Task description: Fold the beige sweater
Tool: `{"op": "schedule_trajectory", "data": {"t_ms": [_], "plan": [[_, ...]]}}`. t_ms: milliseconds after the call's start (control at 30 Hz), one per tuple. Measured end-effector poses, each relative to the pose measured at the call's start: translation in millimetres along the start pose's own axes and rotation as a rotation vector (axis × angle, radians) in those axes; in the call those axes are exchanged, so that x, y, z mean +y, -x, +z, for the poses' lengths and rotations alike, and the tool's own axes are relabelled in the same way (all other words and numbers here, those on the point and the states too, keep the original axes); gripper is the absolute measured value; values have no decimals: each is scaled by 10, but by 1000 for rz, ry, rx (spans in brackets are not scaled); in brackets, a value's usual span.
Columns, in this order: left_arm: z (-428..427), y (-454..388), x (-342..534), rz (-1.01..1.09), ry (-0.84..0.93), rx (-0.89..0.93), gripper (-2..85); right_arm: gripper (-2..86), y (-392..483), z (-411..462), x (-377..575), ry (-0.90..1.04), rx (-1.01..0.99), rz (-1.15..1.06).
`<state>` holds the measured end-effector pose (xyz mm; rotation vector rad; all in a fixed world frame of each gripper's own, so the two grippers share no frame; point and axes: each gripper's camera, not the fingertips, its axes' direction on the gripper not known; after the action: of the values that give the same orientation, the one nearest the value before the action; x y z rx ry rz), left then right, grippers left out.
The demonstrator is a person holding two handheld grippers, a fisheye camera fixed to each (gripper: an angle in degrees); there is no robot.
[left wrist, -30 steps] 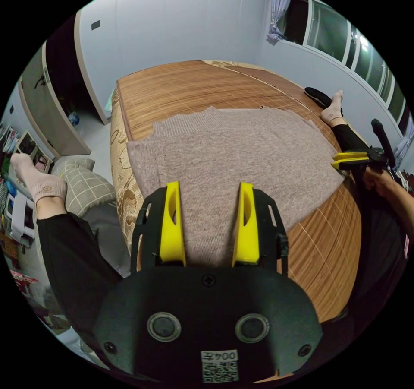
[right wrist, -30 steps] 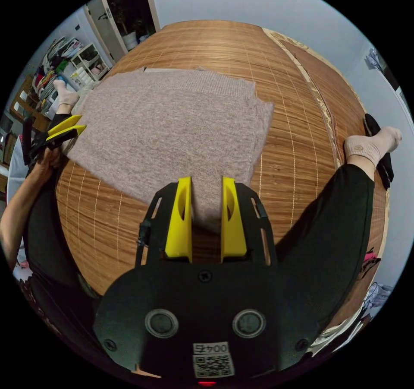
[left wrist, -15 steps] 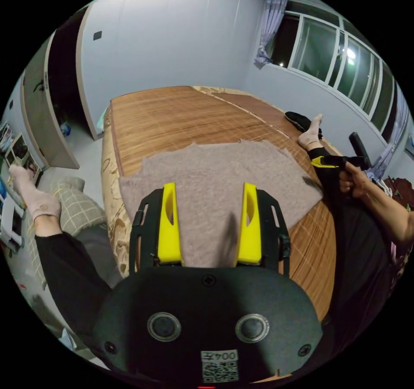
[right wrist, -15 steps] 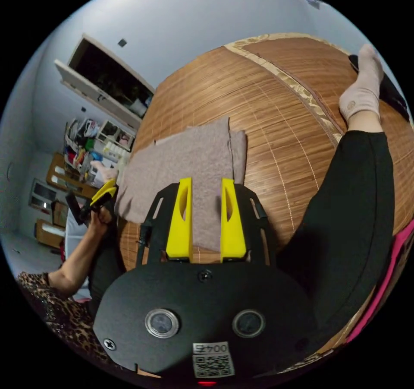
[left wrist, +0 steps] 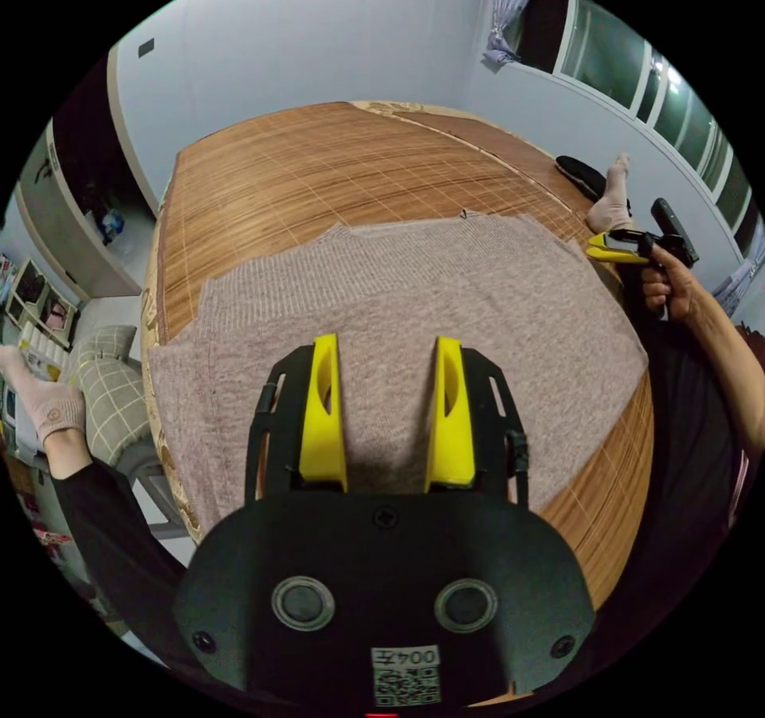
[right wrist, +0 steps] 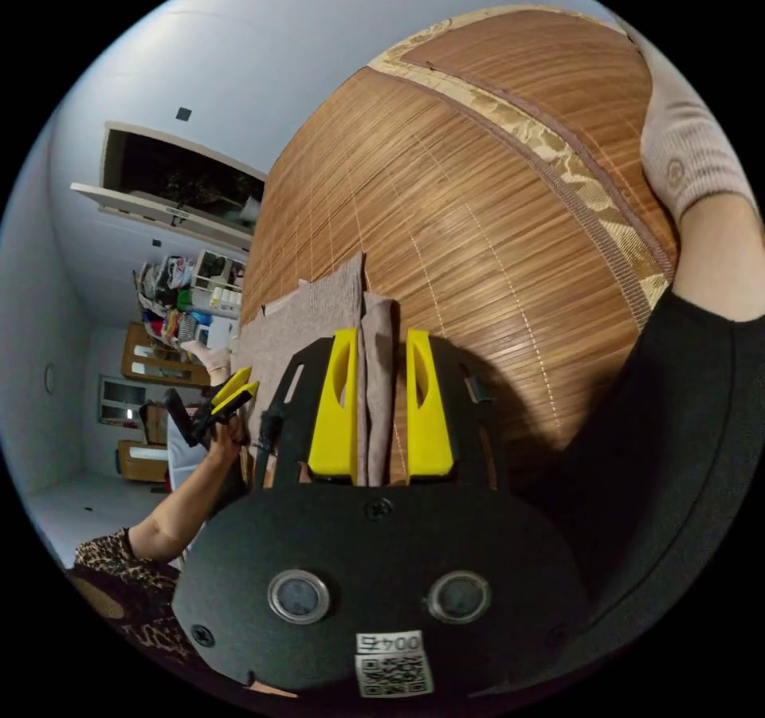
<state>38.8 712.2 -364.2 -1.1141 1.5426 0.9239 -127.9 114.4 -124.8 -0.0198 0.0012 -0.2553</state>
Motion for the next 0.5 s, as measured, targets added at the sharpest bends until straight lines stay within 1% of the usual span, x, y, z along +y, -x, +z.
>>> {"op": "schedule_trajectory", "data": {"t_ms": [67,167,300,400,500], "plan": [[16,-20,-17,-1,-1,-15,155,99,-70,35,-53,-8,-47,16],[35,-51,-40,6,1,-32,151,97,-71,139,-104,28,-15,6],[45,-39,-62,-1,-2,-23,149,86,-77,190,-119,17,-24,15],[53,-52,-79,2,-2,-30,148,70,-49,259,-129,23,-40,8],[58,-56,-92,3,-1,-32,147,35,99,308,-130,15,4,-48]]}}
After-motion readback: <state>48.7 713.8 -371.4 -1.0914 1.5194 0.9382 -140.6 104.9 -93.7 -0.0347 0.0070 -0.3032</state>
